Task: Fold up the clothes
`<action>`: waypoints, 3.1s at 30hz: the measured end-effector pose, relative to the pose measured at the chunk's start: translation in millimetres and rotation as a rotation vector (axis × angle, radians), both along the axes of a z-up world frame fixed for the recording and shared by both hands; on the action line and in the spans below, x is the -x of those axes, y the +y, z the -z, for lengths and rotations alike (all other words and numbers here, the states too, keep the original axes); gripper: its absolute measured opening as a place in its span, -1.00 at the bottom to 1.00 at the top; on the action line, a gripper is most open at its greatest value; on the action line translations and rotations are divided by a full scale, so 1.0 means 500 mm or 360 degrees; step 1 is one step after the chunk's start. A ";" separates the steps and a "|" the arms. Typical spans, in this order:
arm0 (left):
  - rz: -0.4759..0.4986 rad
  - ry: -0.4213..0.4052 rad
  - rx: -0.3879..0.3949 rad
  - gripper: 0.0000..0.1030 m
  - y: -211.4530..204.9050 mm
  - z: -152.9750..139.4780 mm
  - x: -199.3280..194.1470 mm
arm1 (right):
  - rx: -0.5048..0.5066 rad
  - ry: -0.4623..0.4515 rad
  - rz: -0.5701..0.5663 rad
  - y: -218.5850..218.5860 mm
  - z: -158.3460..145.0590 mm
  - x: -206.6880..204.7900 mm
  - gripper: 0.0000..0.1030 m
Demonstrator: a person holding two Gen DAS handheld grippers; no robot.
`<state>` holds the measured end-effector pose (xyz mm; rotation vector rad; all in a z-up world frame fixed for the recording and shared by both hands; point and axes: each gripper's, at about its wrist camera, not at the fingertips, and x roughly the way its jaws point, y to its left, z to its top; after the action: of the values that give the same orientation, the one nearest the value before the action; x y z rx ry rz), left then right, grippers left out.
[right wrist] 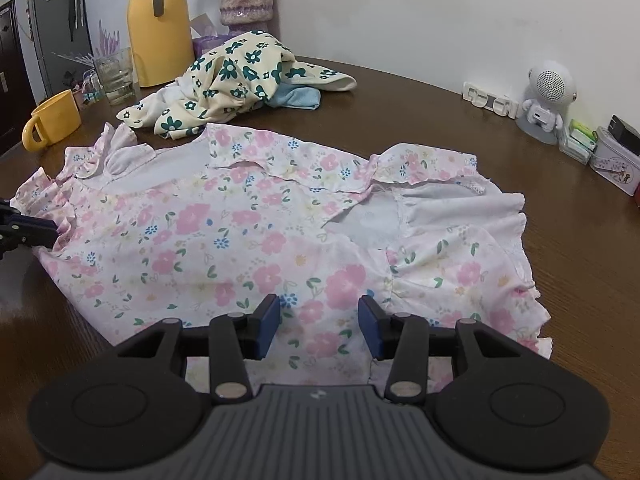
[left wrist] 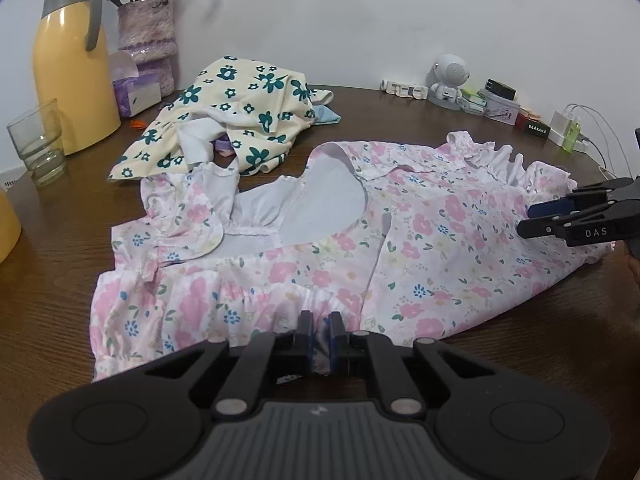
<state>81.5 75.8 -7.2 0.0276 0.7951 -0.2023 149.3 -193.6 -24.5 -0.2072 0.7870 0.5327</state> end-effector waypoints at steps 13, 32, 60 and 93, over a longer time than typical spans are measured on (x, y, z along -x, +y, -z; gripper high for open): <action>-0.0254 -0.0205 0.0000 0.98 0.069 -0.163 -0.044 | -0.0066 -0.0057 -0.0089 -0.011 -0.192 -0.043 0.99; -0.0355 0.0233 -0.0082 0.68 0.122 -0.097 -0.298 | 0.0266 0.0358 0.0162 0.088 -0.132 -0.390 0.44; -0.0335 0.0230 -0.0203 -0.98 0.094 -0.068 -0.340 | 0.0327 0.0400 0.0238 0.106 -0.078 -0.397 -0.96; -0.0092 0.0206 -0.0040 0.52 -0.032 -0.131 -0.317 | 0.0038 0.0366 0.0367 0.083 -0.139 -0.327 0.42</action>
<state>239.8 59.8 58.0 0.0155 0.9262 -0.1404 313.0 -151.9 45.0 -0.0761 1.0269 0.3320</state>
